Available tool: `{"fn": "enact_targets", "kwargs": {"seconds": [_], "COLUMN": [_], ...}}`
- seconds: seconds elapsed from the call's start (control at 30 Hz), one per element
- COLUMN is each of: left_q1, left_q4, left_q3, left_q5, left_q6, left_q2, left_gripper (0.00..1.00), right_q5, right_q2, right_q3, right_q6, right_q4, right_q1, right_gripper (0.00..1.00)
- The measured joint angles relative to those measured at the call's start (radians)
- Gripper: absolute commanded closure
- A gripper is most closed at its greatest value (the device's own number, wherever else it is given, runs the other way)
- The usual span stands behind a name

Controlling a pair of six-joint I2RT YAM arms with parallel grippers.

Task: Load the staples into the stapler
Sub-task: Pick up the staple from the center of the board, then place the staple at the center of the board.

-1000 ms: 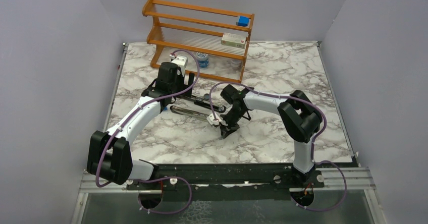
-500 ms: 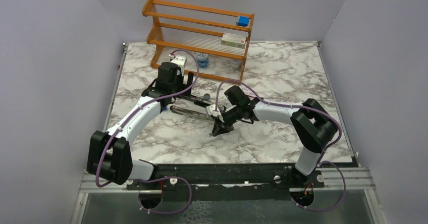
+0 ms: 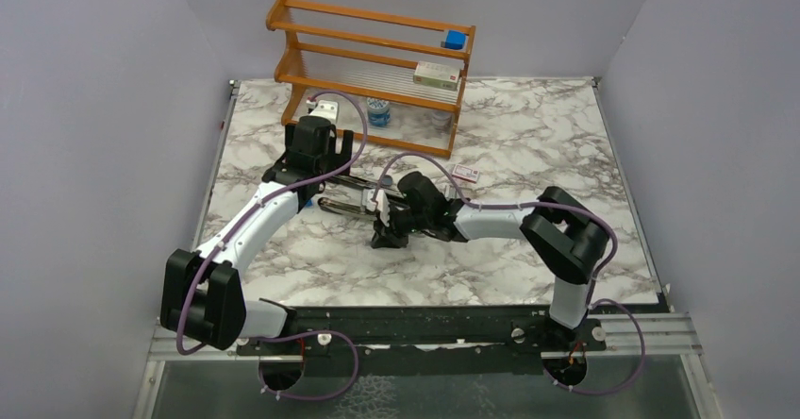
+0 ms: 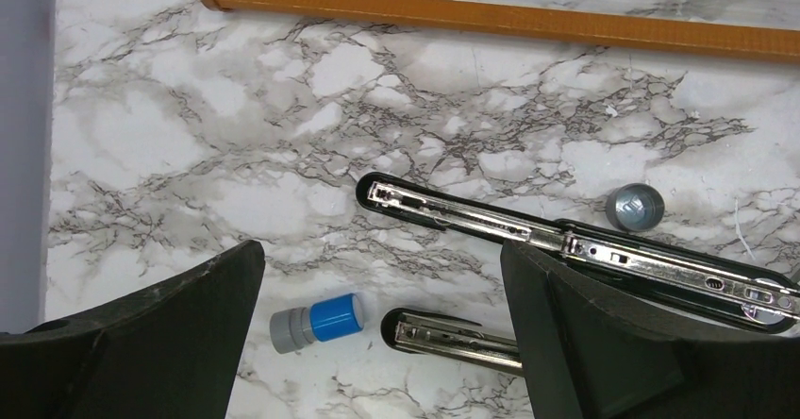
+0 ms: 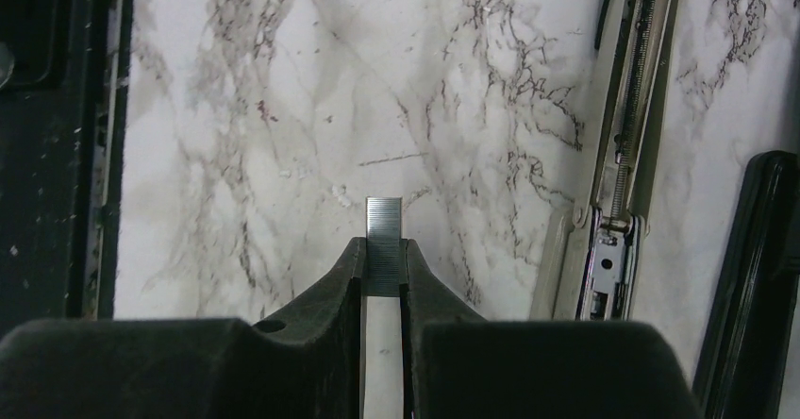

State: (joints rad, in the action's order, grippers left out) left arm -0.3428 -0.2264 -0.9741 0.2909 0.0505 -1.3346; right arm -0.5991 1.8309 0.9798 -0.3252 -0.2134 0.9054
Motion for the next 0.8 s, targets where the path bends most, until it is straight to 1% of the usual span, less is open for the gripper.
{"fn": "enact_targets", "kwargs": {"seconds": [0.17, 0.37, 0.5, 0.67, 0.8], "left_q1": [0.000, 0.000, 0.000, 0.000, 0.000], "left_q4": [0.000, 0.000, 0.000, 0.000, 0.000], "left_q3": [0.000, 0.000, 0.000, 0.000, 0.000], "left_q5": [0.015, 0.017, 0.017, 0.017, 0.017], "left_q6": [0.005, 0.009, 0.009, 0.009, 0.009], "left_q2": [0.006, 0.006, 0.006, 0.007, 0.007], "left_gripper": [0.01, 0.01, 0.01, 0.01, 0.01], "right_q5": [0.083, 0.168, 0.193, 0.198, 0.199], "right_q2": [0.064, 0.088, 0.101, 0.105, 0.105], "right_q3": [0.050, 0.053, 0.053, 0.055, 0.055], "right_q6": [0.043, 0.069, 0.075, 0.079, 0.082], "right_q4": [-0.004, -0.008, -0.009, -0.010, -0.014], "right_q1": [0.039, 0.072, 0.077, 0.077, 0.077], "right_gripper": [0.85, 0.79, 0.76, 0.65, 0.63]}}
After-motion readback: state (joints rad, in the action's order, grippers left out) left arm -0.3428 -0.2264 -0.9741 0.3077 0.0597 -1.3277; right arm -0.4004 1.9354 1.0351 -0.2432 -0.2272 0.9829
